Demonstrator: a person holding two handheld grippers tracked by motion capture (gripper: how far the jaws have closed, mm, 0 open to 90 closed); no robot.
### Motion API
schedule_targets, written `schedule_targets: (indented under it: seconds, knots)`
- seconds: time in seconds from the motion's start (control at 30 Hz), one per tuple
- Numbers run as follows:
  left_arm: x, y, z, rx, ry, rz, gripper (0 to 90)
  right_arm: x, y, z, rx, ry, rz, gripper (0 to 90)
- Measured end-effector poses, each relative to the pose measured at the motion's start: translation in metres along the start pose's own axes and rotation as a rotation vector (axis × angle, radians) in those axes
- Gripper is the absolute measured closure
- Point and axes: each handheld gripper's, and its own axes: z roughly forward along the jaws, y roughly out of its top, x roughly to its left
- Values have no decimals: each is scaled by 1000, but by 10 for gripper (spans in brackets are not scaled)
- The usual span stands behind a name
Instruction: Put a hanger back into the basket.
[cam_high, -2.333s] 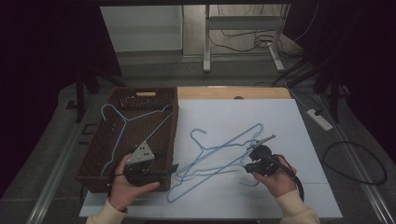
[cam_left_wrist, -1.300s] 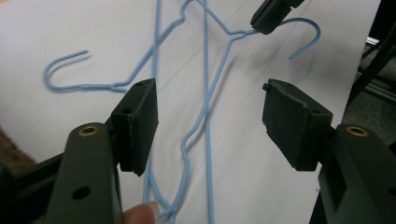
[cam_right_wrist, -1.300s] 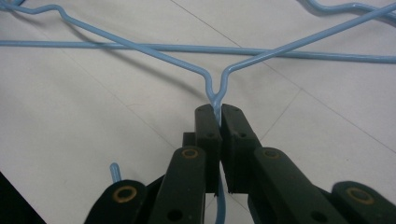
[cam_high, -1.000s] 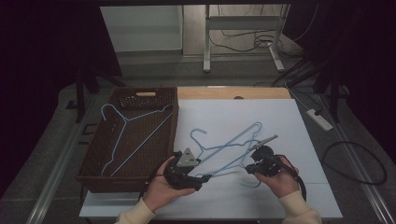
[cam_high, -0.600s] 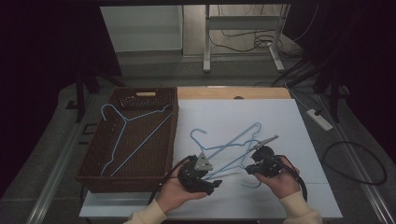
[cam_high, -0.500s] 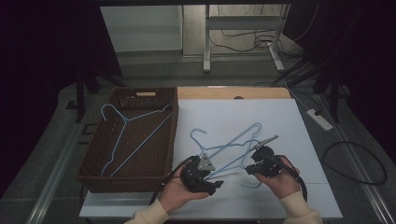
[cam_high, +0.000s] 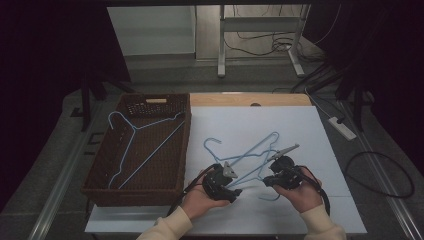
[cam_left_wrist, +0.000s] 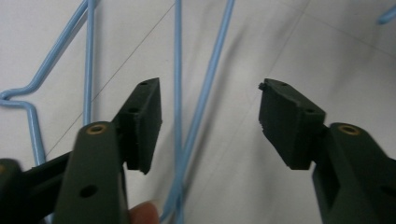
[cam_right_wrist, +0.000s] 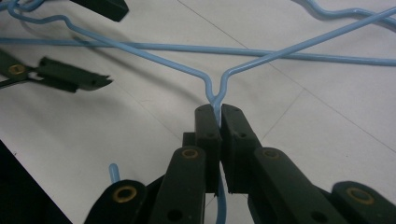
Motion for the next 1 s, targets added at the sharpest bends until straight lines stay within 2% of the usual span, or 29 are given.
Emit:
schedule_targets:
  seconds: [0.2, 0.27, 0.33, 0.43, 0.5, 0.63, 0.7, 0.77, 0.83, 0.87, 0.9, 0.93, 0.97, 1.0]
  knots:
    - [4, 0, 7, 18, -12, 2, 516, 1, 1, -3, -6, 1, -1, 863]
    - [5, 1, 9, 29, -20, 6, 573, 1, 2, -4, -6, 0, -4, 863]
    - [5, 1, 10, 32, -28, 6, 680, 2, 2, -5, -11, 1, -6, 863]
    - [5, 1, 11, 41, -29, 8, 723, 2, 3, -6, -12, 0, -6, 863]
    - [5, 2, 11, 44, -26, 11, 800, 3, 3, -8, -16, 0, -10, 863]
    - [4, 2, 8, 37, -39, 24, 821, 2, 3, -11, -38, 1, -8, 858]
    - [2, 2, 7, 33, -37, 34, 845, 0, 3, -14, -78, -1, 2, 813]
    - [2, 2, 6, 26, -21, 31, 867, -3, 3, -17, -118, -5, 21, 685]
    - [3, 1, 5, 16, -14, 24, 868, -9, 2, -22, -207, -7, 50, 600]
    - [4, 1, 4, 13, -14, 23, 868, -14, 0, -25, -273, 14, 68, 538]
    - [4, 1, 4, 13, -14, 23, 868, -14, 0, -25, -273, 14, 68, 538]
    - [5, 0, 3, 6, -13, 21, 869, -22, -3, -29, -359, 45, 90, 490]
    - [5, 0, 1, 1, -12, 20, 869, -22, -3, -29, -359, 45, 90, 490]
    - [5, 0, 1, -5, -12, 18, 869, -25, -4, -30, -396, 46, 94, 462]
